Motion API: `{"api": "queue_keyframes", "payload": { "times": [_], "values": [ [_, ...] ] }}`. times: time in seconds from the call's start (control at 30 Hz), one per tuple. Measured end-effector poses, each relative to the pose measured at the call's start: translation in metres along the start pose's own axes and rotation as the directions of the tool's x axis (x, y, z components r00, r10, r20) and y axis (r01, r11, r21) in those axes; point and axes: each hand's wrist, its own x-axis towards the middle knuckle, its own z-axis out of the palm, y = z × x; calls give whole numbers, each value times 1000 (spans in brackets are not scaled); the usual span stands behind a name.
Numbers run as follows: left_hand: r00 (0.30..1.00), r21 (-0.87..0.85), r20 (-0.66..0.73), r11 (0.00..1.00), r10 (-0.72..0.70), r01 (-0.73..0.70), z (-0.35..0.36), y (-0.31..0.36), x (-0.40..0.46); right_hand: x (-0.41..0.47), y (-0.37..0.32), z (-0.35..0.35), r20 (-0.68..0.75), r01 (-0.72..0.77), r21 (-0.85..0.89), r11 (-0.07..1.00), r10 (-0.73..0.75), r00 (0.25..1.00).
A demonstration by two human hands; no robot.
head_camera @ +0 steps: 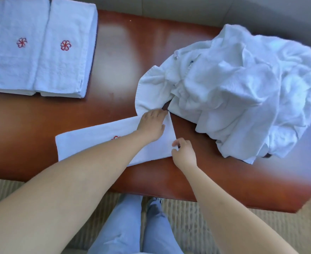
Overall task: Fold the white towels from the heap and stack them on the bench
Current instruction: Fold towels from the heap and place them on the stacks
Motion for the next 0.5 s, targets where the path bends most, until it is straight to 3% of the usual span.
{"api": "queue_keyframes", "payload": {
  "times": [0.1, 0.23, 0.4, 0.5],
  "values": [
    [998, 54, 13, 996, -69, 68, -8, 10, 26, 6, 3, 0, -19, -36, 51, 998, 37, 999],
    [980, 109, 147, 987, -132, 116, -24, 13, 44, 13, 2, -2, -29, -58, 156, 986, 64, 998],
    [955, -89, 291, 995, 63, -38, -57, 5, 32, 18, 1, -3, 53, -27, 60, 998, 24, 998],
    [941, -231, 333, 972, 54, 26, -81, -7, 9, 13, -2, -11, 115, -28, 10, 1000, 26, 993]
  ]
}}
